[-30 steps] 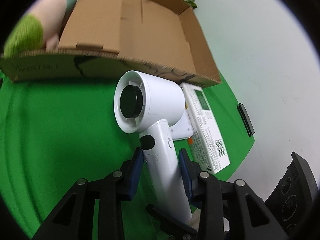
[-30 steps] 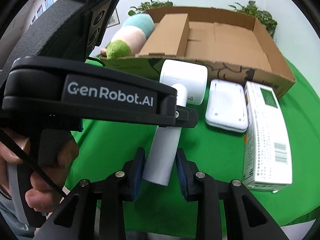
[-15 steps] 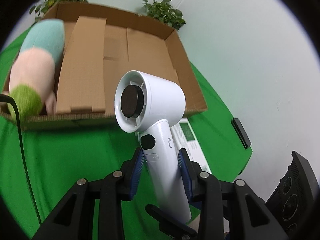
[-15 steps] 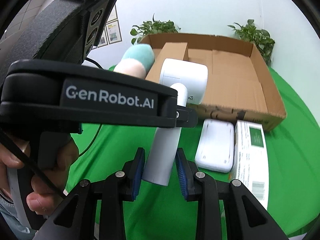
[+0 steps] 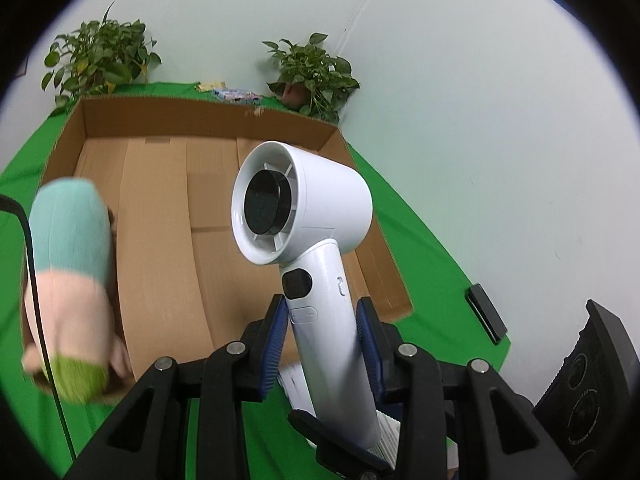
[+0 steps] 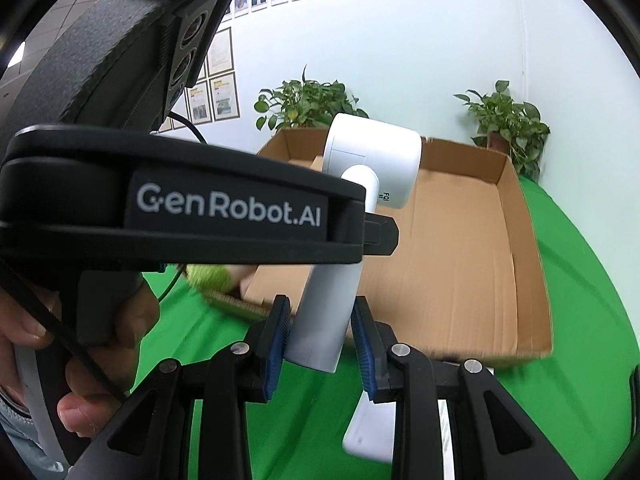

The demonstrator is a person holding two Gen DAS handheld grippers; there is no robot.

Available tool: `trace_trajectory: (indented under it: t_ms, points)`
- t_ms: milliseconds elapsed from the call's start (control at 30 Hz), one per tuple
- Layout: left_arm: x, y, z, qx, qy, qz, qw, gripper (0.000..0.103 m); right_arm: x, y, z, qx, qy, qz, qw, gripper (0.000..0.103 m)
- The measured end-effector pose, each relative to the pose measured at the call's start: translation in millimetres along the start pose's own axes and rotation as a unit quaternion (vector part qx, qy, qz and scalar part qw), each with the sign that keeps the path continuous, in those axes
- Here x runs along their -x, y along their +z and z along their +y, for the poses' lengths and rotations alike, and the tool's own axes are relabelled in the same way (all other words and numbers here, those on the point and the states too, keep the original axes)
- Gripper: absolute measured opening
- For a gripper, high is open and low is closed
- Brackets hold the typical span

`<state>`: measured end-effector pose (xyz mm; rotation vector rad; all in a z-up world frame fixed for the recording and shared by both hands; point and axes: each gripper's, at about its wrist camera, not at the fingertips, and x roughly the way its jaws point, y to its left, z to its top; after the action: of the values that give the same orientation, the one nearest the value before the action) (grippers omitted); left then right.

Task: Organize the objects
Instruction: 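Lift the hair dryer and carry it toward the tray, then lower the hair dryer into the tray beside the brown box and release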

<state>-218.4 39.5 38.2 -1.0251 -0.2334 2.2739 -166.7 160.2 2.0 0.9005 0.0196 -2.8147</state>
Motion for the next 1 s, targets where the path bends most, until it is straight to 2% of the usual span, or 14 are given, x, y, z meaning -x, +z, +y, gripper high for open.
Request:
trace_trajectory:
  t_ms: [167,600,733,800,867,1000]
  points:
    - [-21,26,12,0.006,0.010,0.006,0.9999,0.034,-28,22,-9,0.003,0.009,0.008,1.000,0.029]
    - [-92,39,50,0.036,0.044,0.064,0.9963,0.034,-113,26,-46,-0.033,0.046,0.060,0.997,0.029]
    - [-108,34,58,0.043,0.058,0.080,0.9942,0.034,-117,20,-39,-0.046,0.062,0.074,0.994,0.029]
    - [-116,30,63,0.049,0.062,0.090,0.9928,0.034,-104,10,-21,-0.050,0.067,0.083,0.993,0.029]
    - [-123,24,68,0.057,0.064,0.100,0.9912,0.034,-112,6,-22,-0.056,0.071,0.095,0.991,0.029]
    - [-125,25,70,0.062,0.072,0.098,0.9906,0.034,-113,6,-19,-0.063,0.074,0.093,0.991,0.028]
